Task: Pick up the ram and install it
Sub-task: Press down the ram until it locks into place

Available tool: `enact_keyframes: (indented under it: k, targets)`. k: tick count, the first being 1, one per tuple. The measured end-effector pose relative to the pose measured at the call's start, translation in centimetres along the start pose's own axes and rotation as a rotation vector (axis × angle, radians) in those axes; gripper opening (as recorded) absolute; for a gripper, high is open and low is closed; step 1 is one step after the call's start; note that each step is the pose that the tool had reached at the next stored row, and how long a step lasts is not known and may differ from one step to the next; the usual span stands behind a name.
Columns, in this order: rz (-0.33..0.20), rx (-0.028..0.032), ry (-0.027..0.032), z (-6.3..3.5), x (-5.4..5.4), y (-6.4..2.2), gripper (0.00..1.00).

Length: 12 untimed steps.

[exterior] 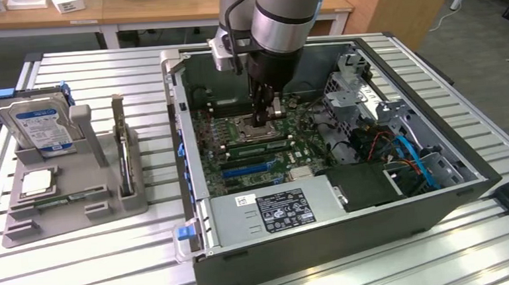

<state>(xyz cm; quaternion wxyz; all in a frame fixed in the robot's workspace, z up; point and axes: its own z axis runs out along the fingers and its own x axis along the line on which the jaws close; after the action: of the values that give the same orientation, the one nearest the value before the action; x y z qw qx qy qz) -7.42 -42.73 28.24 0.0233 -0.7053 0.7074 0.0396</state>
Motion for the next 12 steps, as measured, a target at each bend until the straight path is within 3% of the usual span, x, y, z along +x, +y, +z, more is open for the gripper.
enact_keyframes:
  k: [5, 12]
  targets:
    - [0.009, 0.0008, -0.0002, 0.0, 0.0, 0.0, 0.1]
    - [0.116, 0.0103, -0.0027, 0.0, 0.0, 0.0, 0.1]
